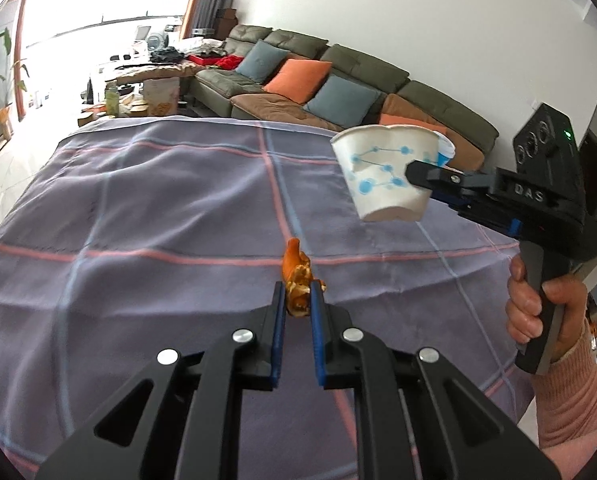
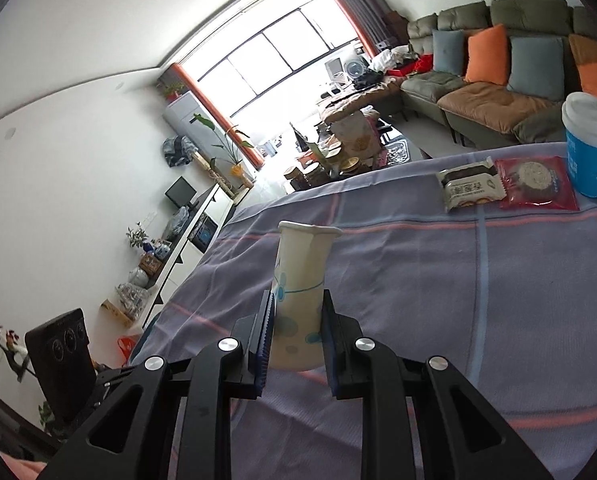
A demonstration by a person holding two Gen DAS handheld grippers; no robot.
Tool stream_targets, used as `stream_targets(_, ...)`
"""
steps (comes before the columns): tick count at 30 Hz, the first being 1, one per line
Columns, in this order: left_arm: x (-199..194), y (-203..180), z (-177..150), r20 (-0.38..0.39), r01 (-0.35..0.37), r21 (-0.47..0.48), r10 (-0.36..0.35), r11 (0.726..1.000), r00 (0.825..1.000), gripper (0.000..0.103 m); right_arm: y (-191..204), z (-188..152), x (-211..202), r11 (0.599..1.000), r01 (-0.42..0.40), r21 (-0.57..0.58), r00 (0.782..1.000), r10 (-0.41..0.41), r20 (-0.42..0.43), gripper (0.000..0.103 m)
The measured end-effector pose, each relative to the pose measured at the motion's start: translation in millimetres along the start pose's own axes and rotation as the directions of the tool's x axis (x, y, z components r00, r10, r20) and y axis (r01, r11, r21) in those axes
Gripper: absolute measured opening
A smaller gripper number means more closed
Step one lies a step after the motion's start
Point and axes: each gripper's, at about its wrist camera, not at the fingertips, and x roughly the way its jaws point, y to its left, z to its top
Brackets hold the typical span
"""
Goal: Collect trash
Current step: 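Carry the orange peel and white paper cup over the teal bin with both tools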
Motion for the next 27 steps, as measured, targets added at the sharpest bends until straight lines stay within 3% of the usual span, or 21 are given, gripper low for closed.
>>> stream_targets(6, -8, 9, -14, -0.004, -0.019, -0.001, 0.019, 1.000, 1.000, 0.017, 10, -14, 5, 0.999, 0.003, -0.038, 1.000, -0.004, -0.021, 0.022)
stream_targets(7, -7, 10, -15, -0.010, -0.024, -0.003, 0.024, 1.000, 1.000, 0.021, 11, -16, 5, 0.999, 0.004, -0.039, 1.000, -0.005, -0.025, 0.022)
stream_targets(8, -5, 12, -16, -0.019, -0.030, -0.013, 0.030, 0.999, 0.999, 0.041, 12, -20, 4, 0.999, 0.003, -0.035, 1.000, -0.004, -0.029, 0.022)
stream_targets(9, -4, 12, -16, -0.021, -0.030, -0.017, 0.030, 0.999, 0.999, 0.053, 11, -20, 5, 1.000, 0.002, -0.029, 1.000, -0.003, -0.031, 0.022)
stream_targets(14, 5, 12, -17, -0.033, -0.040, -0.006, 0.039, 0.999, 0.999, 0.049, 7, -22, 5, 1.000, 0.001, -0.018, 0.999, -0.002, -0.034, 0.022)
stream_targets(17, 12, 10, -19, -0.058, -0.028, 0.000, 0.028, 1.000, 0.998, 0.024, 8, -23, 4, 1.000, 0.000, -0.013, 0.999, -0.001, -0.035, 0.022)
stream_targets(18, 13, 9, -20, -0.059, -0.030, 0.004, 0.030, 1.000, 0.998, 0.021, 8, -23, 4, 1.000, 0.000, -0.013, 0.999, 0.000, -0.034, 0.022)
stream_targets(27, -4, 4, -26, -0.006, -0.047, 0.014, 0.047, 0.999, 0.999, 0.016, 15, -23, 2, 0.999, -0.014, -0.037, 1.000, 0.013, -0.020, 0.022)
